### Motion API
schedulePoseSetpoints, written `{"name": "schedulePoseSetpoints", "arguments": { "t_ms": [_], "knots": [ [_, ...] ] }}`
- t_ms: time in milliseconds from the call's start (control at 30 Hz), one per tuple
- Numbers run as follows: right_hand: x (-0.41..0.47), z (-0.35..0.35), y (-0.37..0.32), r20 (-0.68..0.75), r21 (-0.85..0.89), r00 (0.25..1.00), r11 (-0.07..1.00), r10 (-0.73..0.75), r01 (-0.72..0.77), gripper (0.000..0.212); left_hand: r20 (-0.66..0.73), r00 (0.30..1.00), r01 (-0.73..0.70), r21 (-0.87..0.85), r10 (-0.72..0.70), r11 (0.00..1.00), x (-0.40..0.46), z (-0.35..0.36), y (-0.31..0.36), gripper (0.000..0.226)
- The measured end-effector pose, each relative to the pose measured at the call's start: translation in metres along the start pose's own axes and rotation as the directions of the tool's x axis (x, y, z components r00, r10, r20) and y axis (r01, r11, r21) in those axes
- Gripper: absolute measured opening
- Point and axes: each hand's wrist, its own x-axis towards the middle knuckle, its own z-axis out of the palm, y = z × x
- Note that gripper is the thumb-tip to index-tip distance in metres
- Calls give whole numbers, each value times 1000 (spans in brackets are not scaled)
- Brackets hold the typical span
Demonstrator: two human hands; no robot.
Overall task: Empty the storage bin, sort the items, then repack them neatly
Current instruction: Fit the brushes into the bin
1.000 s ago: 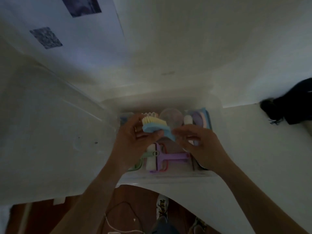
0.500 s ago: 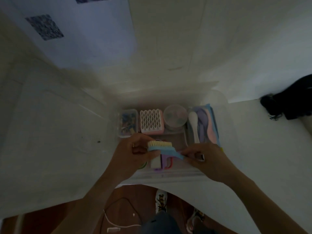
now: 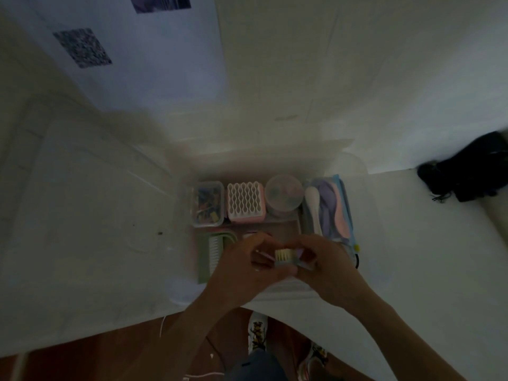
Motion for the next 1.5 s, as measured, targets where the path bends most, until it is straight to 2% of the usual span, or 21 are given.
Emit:
{"name": "schedulePoseSetpoints", "arguments": {
  "t_ms": [100,167,267,367,500,600,700,767,933,1133,1200,1267,1333,1400,1500],
  "knots": [
    [-4,2,3,-14,-56,1000,998,26,-27,29,15,999,48,-33,-48,998,-2,1,-2,30],
    [-7,0,1,25,-2,998,998,58,-58,34,-1,999,45,-31,-45,999,-4,0,-4,23],
    [-11,-9,3,33,81,994,991,102,-104,54,-37,997,66,-53,-68,996,-7,-10,-15,19],
    [-16,-17,7,-45,21,995,996,87,-86,48,-96,986,116,-217,-140,969,-5,-21,-16,17],
    [-24,-17,2,-166,-61,986,998,16,-27,41,-121,949,204,-469,-292,859,13,-11,6,18],
    [-28,-20,1,-301,-187,953,982,-47,-10,27,-124,947,211,-452,-295,866,44,6,22,25],
    [-22,-32,8,-440,-184,898,980,-13,-76,18,-117,959,194,-396,-258,898,80,27,47,28],
    [-16,-40,12,-470,-147,882,982,35,-117,18,-70,959,222,-417,-275,881,103,40,59,31],
    [-3,-70,17,-462,56,870,985,172,-164,20,-37,982,173,-242,-187,955,140,51,69,42],
    [18,-111,24,-437,61,868,971,234,-231,9,59,980,200,-371,-192,907,164,75,74,44],
    [18,-117,26,-390,199,871,951,298,-237,12,69,969,243,-420,-236,874,167,81,72,47],
    [13,-125,23,-308,378,891,903,333,-206,25,47,960,264,-463,-274,846,170,83,69,45],
    [8,-136,19,-227,474,923,863,312,-175,39,47,943,308,-491,-328,815,172,81,66,43],
    [4,-145,17,-208,438,935,882,286,-172,39,60,928,343,-529,-369,776,173,79,62,44],
    [4,-145,18,-298,162,910,955,288,-249,31,66,923,349,-559,-379,752,175,82,61,47]
  ]
}}
